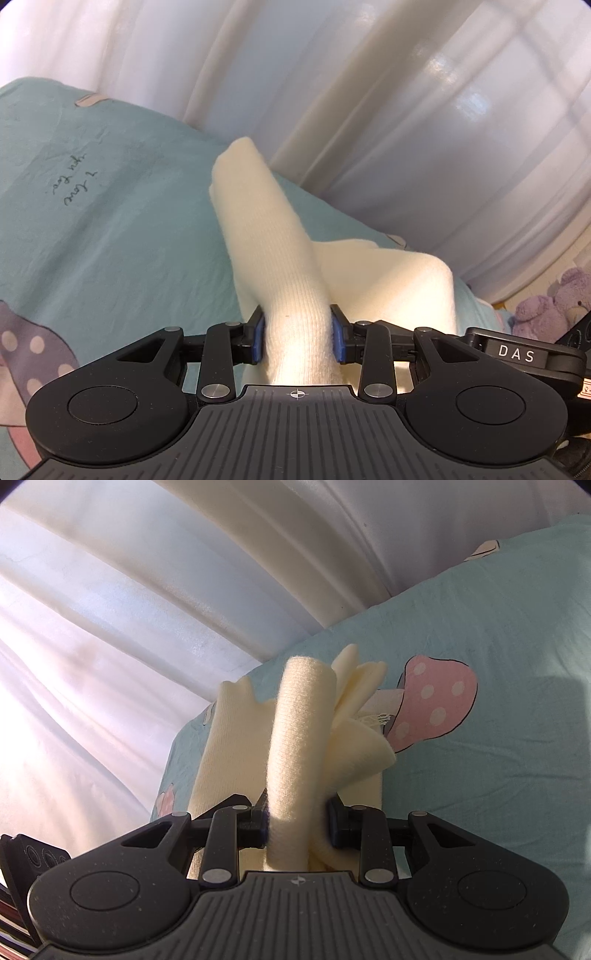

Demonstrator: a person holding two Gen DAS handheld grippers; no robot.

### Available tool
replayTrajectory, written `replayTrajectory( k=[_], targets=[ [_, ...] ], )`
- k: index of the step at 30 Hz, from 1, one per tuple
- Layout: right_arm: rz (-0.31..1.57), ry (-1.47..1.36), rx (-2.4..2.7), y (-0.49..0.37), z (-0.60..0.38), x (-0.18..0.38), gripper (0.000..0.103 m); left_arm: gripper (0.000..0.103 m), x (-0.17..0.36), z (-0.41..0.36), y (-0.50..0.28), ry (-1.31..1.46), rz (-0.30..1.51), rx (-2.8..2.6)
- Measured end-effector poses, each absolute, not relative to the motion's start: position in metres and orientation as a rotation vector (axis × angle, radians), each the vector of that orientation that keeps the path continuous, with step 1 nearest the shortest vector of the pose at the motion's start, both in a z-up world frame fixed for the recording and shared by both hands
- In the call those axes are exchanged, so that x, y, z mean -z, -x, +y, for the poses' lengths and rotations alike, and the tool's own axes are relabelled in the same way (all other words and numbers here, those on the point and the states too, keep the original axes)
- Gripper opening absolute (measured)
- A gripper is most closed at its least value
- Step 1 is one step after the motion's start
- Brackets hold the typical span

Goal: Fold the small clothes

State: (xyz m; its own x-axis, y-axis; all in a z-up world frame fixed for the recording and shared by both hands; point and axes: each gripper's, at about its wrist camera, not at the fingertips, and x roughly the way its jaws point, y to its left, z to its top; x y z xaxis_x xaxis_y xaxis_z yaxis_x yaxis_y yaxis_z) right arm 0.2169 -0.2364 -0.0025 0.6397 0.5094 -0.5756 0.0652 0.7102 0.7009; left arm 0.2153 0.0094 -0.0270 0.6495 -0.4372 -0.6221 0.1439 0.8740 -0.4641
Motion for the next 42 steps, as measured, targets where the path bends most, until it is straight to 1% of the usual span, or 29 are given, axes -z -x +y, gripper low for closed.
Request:
replayTrajectory(
  k=[11,22,29,30,31,32,33,34,35,36,38,42],
  targets=[
    [0.852,-0.759,-0.257,-0.206,-0.236,0.007,0.028,0.038,0.030,0.012,-0.225,0.374,0.816,0.384],
    [0.830,-0.720,-0.299,-0.254,-0.243,0.008,0.028,0.038,0.036,0.010,-0.278,0.370,0.830,0.375],
    [0.760,-0.626,-0.272,-0.279,-0.249,0.000,0.028,0.038,0.038,0.002,-0.303,0.364,0.799,0.353],
    [0.763,-0.630,-0.247,-0.281,-0.255,0.002,0.029,0.040,0.039,0.002,-0.304,0.360,0.804,0.345],
    [0.767,-0.635,-0.209,-0.280,-0.262,0.004,0.036,0.041,0.041,0.003,-0.306,0.365,0.817,0.332],
    [0.766,-0.638,-0.163,-0.276,-0.269,0.006,0.039,0.043,0.043,0.008,-0.305,0.370,0.826,0.317],
    [0.764,-0.642,-0.128,-0.271,-0.277,0.008,0.045,0.045,0.046,0.013,-0.303,0.370,0.827,0.299],
    [0.763,-0.656,-0.125,-0.263,-0.285,0.011,0.051,0.045,0.049,0.019,-0.298,0.362,0.829,0.271],
    [0.761,-0.678,-0.138,-0.254,-0.292,0.015,0.055,0.045,0.050,0.024,-0.291,0.353,0.828,0.246],
    [0.772,-0.704,-0.158,-0.245,-0.297,0.019,0.057,0.045,0.052,0.029,-0.282,0.338,0.823,0.224],
    [0.815,-0.752,-0.204,-0.227,-0.300,0.029,0.057,0.045,0.053,0.037,-0.261,0.307,0.813,0.214],
    [0.862,-0.735,-0.280,-0.195,-0.285,0.039,0.057,0.057,0.058,0.045,-0.223,0.259,0.813,0.211]
  ],
)
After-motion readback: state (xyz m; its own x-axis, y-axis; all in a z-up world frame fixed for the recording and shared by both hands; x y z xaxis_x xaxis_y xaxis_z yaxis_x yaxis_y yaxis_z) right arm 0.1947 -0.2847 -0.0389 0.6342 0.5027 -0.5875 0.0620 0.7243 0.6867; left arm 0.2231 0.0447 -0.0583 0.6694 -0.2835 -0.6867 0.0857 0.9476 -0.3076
